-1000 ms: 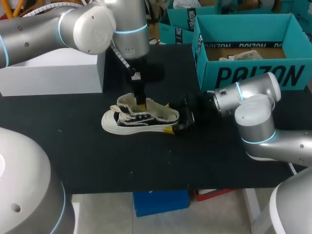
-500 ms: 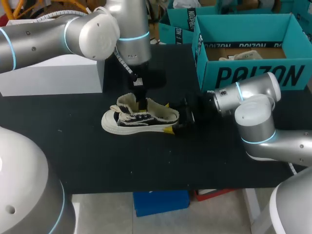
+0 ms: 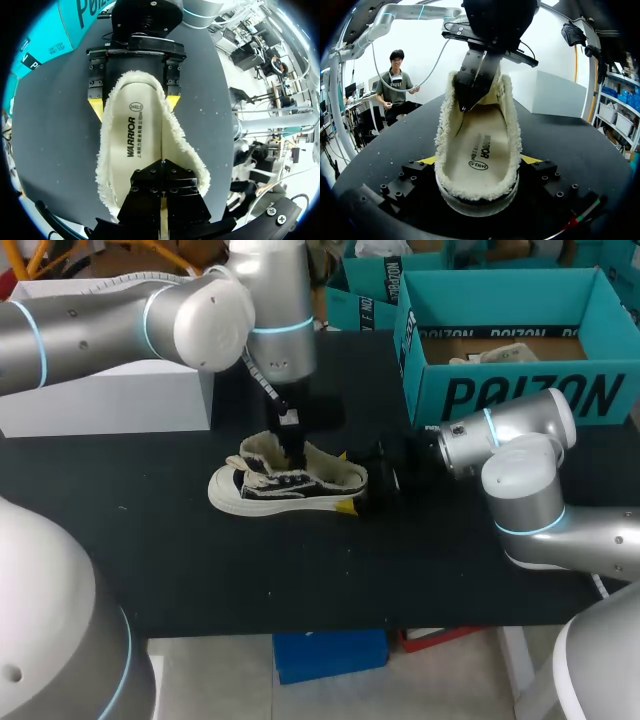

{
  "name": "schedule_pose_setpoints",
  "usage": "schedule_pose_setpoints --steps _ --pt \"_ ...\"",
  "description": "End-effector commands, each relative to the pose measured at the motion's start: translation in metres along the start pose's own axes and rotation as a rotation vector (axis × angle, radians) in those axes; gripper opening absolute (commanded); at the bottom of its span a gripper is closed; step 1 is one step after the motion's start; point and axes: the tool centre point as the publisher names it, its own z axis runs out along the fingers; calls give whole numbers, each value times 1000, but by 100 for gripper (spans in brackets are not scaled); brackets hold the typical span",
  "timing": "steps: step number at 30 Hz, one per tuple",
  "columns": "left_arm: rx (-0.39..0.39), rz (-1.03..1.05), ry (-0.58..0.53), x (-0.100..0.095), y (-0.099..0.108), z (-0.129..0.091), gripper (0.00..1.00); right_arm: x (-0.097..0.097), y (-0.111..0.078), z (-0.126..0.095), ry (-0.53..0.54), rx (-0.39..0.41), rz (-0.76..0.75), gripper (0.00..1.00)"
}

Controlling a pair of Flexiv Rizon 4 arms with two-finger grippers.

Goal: Take the shoe out of the shoebox, open the shoe tongue, remove and reinsert the insole, then place the shoe into the shoebox

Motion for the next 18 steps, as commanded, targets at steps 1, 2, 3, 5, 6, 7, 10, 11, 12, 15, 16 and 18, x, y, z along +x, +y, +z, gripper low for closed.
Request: schedule_pose_setpoints --steps 1,2,3,5,6,7,10,11,12,15,16,18 --pt "1 -4 7 -2 -1 9 0 -1 -2 1 -1 2 1 0" --pt "-1 -8 9 -2 -1 11 0 -1 -2 1 -1 2 1 0" --pt "0 -9 15 -2 -1 13 0 -1 -2 1 -1 2 1 0" --pt "0 -11 16 -2 0 15 0 -1 -2 1 -1 2 1 0" --pt "0 -12 15 -2 0 17 0 -1 -2 1 -1 2 1 0" --pt "-2 -16 12 -2 0 18 0 -1 -2 1 -1 2 1 0" --pt "-1 -18 12 -2 0 20 0 -1 -2 1 -1 2 1 0" --pt "0 -18 13 -2 0 21 0 -1 -2 1 -1 2 1 0" --pt "1 -19 13 -2 0 22 0 -1 -2 1 -1 2 1 0" --pt "2 -24 8 -3 0 26 0 -1 -2 1 -1 2 1 0" --pt "2 -25 8 -3 0 27 0 -1 -2 1 -1 2 1 0" --pt "1 -27 9 -4 0 30 0 -1 -2 1 -1 2 1 0"
